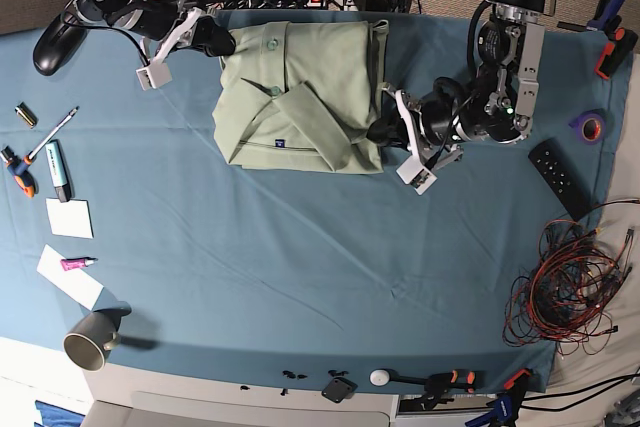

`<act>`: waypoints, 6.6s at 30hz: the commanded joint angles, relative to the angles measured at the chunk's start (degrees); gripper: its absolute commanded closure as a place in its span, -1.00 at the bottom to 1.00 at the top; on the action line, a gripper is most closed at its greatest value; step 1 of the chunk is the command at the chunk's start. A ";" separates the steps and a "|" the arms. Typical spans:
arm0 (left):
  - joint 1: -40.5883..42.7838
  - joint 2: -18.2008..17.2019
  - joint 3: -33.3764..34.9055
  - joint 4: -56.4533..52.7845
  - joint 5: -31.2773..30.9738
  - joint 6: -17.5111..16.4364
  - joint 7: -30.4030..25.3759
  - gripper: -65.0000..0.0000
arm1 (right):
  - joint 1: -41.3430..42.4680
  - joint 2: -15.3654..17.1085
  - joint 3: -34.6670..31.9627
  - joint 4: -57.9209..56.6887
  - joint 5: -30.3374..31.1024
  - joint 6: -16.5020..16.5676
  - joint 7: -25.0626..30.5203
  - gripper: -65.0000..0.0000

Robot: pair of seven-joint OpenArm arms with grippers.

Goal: Fold the T-shirt properly

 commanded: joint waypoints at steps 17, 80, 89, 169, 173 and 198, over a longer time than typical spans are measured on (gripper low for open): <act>-0.79 -0.02 -0.11 0.76 -1.01 -0.17 -1.38 1.00 | -0.17 2.58 0.83 1.62 1.79 0.06 0.29 0.30; 0.02 6.32 3.13 -4.61 -4.42 -2.34 -4.24 1.00 | -0.33 -6.54 -0.70 4.87 -8.50 0.06 5.97 1.00; -0.04 6.29 3.10 -4.59 -4.33 -2.29 -4.42 1.00 | -0.35 -4.83 6.58 4.94 -10.75 -0.44 6.58 1.00; 22.34 -7.02 -9.60 -56.02 17.00 6.56 -46.12 1.00 | 13.27 10.56 5.09 -79.78 -64.59 -23.58 67.67 1.00; 18.69 -4.42 -1.57 -58.18 27.89 20.00 -51.89 1.00 | 13.33 9.07 5.09 -79.78 -64.59 -26.80 67.17 1.00; 12.24 4.26 10.67 -63.21 24.46 31.63 -45.75 1.00 | 10.95 2.32 -3.02 -79.82 -68.48 -27.67 68.57 1.00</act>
